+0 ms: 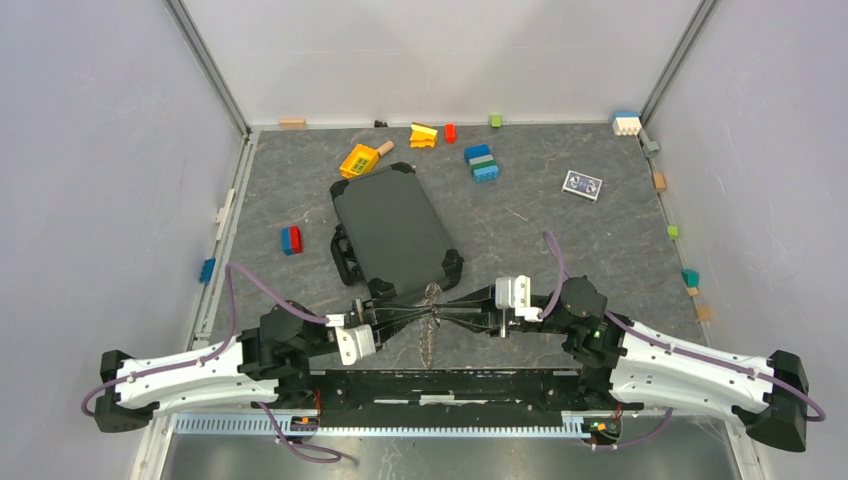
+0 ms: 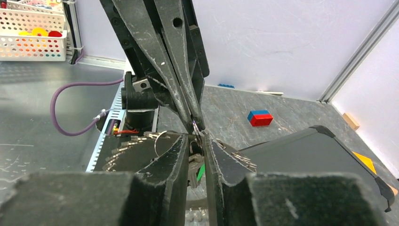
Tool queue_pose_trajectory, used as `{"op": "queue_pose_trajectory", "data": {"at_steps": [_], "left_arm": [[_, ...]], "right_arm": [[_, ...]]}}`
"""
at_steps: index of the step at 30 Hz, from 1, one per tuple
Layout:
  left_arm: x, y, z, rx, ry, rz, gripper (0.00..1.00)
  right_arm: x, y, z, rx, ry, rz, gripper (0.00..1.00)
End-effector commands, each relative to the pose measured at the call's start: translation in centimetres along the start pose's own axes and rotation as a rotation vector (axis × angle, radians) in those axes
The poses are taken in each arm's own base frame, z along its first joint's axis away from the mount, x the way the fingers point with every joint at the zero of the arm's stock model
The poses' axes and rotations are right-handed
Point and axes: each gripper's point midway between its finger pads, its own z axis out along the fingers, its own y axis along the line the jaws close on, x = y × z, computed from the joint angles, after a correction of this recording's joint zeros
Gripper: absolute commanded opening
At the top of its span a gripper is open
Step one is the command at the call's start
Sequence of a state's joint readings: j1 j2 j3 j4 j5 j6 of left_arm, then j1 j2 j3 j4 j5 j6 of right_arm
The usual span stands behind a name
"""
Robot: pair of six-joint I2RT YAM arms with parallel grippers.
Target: Remove the keys from the keyring
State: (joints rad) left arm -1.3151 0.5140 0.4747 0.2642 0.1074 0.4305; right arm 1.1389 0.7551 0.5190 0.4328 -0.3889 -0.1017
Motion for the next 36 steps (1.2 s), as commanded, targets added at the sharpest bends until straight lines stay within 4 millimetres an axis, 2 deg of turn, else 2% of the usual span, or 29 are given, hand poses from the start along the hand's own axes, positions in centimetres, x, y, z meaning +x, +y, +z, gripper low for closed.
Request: {"op": "queue_pose_trajectory", "data": {"at_steps": [1,2,3,4,7,8,9,11,12,13,16,24,25,29,31,33,36], "left_arm": [[-3.5,1.2,0.1,-0.038,-0.118,-0.013,0.02],[-3.5,1.2,0.1,-0.038,-0.118,-0.014,0.02],[-3.5,1.2,0.1,-0.037,-0.119,-0.013,0.02],[-3.5,1.2,0.1,-0.038,-0.121,-0.014,0.02],[-3.4,1.2,0.1,-0.035,-0.118,-0.014,0.02],[-3.4,1.1,0.1,-0.034,-0.118,-0.016,0.02],[-3.4,1.1,0.1,-0.034,-0.117,-0.015,0.02],[-3.4,1.1,0.2,-0.033,-0.116,-0.018,0.02],[-6.2,2.4,0.1,-0.082,-0.228,-0.003,0.02],[-3.5,1.1,0.2,-0.033,-0.120,-0.016,0.02],[-3.4,1.1,0.2,-0.032,-0.117,-0.019,0.02],[-3.1,1.1,0.3,-0.034,-0.105,-0.035,0.02],[-3.1,1.1,0.3,-0.039,-0.100,-0.043,0.05],[-3.4,1.3,0.0,-0.044,-0.084,-0.083,0.38],[-3.4,1.5,-0.2,-0.045,-0.057,-0.106,0.50],[-3.5,1.9,-0.6,-0.052,-0.018,-0.113,0.57],[-3.1,2.8,-1.1,-0.085,0.063,-0.120,0.60]], "right_arm": [[-0.2,0.0,0.1,0.001,-0.017,-0.009,0.23],[-0.1,0.0,0.1,0.001,-0.014,-0.008,0.23],[-0.9,0.0,-0.2,0.004,-0.036,-0.016,0.23],[-0.1,0.0,0.1,0.000,-0.013,-0.007,0.22],[-0.2,0.0,0.1,-0.001,-0.016,-0.008,0.21],[-0.3,0.0,0.1,-0.001,-0.020,-0.009,0.26],[-0.4,0.0,0.1,-0.001,-0.023,-0.010,0.20],[-0.6,0.1,0.1,-0.003,-0.029,-0.011,0.18],[-0.6,0.1,0.1,-0.004,-0.030,-0.011,0.16],[-0.7,0.1,0.1,-0.006,-0.032,-0.012,0.13],[-0.7,0.2,0.1,-0.008,-0.035,-0.014,0.00],[-1.5,-0.3,-0.3,0.017,-0.039,-0.041,0.00],[-1.4,-0.6,-0.4,0.029,-0.023,-0.048,0.00],[-1.4,-1.6,-0.8,0.059,0.060,-0.090,0.00],[-1.0,-2.0,-1.1,0.070,0.119,-0.115,0.00],[-0.7,-2.6,-1.6,0.086,0.185,-0.144,0.00],[-0.4,-3.4,-2.3,0.107,0.279,-0.166,0.00]]}}
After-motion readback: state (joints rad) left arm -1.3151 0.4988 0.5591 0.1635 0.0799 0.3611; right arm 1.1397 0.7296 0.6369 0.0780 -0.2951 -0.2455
